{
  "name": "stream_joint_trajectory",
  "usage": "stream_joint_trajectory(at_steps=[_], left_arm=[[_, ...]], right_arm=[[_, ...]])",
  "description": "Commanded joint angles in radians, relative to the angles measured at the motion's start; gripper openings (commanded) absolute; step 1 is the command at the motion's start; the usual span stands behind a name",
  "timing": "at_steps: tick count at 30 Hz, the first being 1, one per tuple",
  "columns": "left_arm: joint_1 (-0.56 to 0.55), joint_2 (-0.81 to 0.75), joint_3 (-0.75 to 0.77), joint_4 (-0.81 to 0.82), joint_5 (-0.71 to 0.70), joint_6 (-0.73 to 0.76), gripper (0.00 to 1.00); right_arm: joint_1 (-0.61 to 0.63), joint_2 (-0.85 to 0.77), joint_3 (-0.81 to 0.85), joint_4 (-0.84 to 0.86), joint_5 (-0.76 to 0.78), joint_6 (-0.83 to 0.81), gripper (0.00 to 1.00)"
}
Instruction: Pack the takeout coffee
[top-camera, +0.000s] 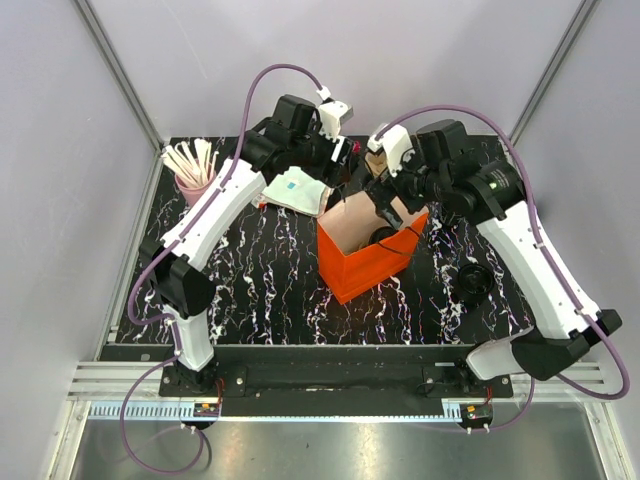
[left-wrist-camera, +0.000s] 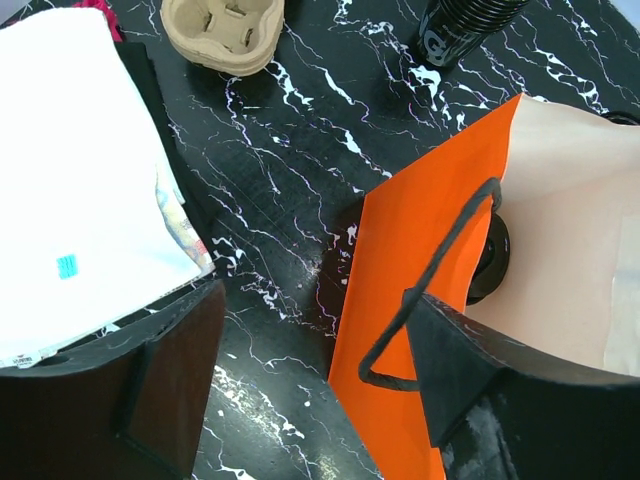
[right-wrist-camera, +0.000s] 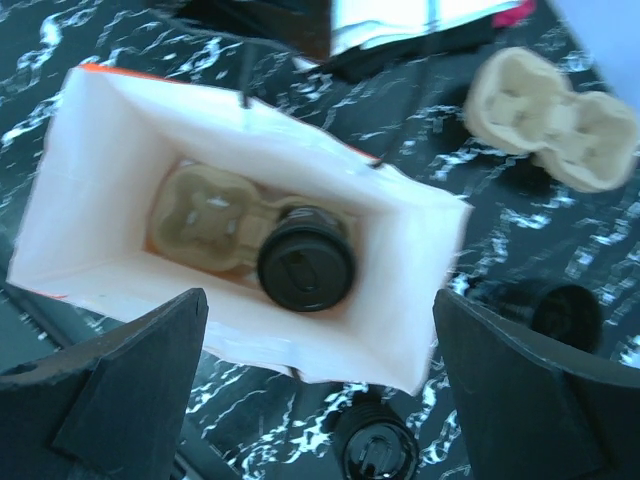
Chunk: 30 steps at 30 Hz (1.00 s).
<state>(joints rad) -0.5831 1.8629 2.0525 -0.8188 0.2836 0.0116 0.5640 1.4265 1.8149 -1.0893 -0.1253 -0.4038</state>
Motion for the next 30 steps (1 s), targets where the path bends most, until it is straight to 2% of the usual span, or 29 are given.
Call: stream_joint_trajectory(at_steps=[1,3,4,7,12,21,27,30], left_arm=[[-0.007,-0.054,0.055,0.024,0.025,0.021,0.68],[-0.009,-0.054,0.06,0.024,0.029,0.022,0.61],[-0.011,-0.05,0.063,0.024,0.029,0.024,0.53],[-0.011,-0.042,0.083,0.018,0.025,0.033,0.41],[-0.012,-0.019,0.133,0.004,0.017,0.056,0.31],[-0.012,0.028,0.205,-0.005,0.005,0.077,0.1],[-0.012,0.05,0.233,-0.01,0.0,0.085,0.0],[-0.014,0.058,0.239,-0.011,-0.004,0.088,0.0]], right_arm=[[-0.007,-0.054,0.037,0.074,0.156,0.014,1.0],[-0.027,-0.064,0.035,0.104,0.226,0.022,1.0],[-0.039,-0.067,0.035,0.115,0.239,0.029,1.0],[-0.111,-0.083,0.032,0.141,0.257,0.042,1.0],[-0.177,-0.112,-0.002,0.175,0.265,0.042,1.0],[-0.248,-0.166,-0.14,0.313,0.391,0.049,1.0],[-0.338,-0.192,-0.209,0.379,0.411,0.065,1.0],[-0.386,-0.204,-0.238,0.407,0.408,0.074,1.0]])
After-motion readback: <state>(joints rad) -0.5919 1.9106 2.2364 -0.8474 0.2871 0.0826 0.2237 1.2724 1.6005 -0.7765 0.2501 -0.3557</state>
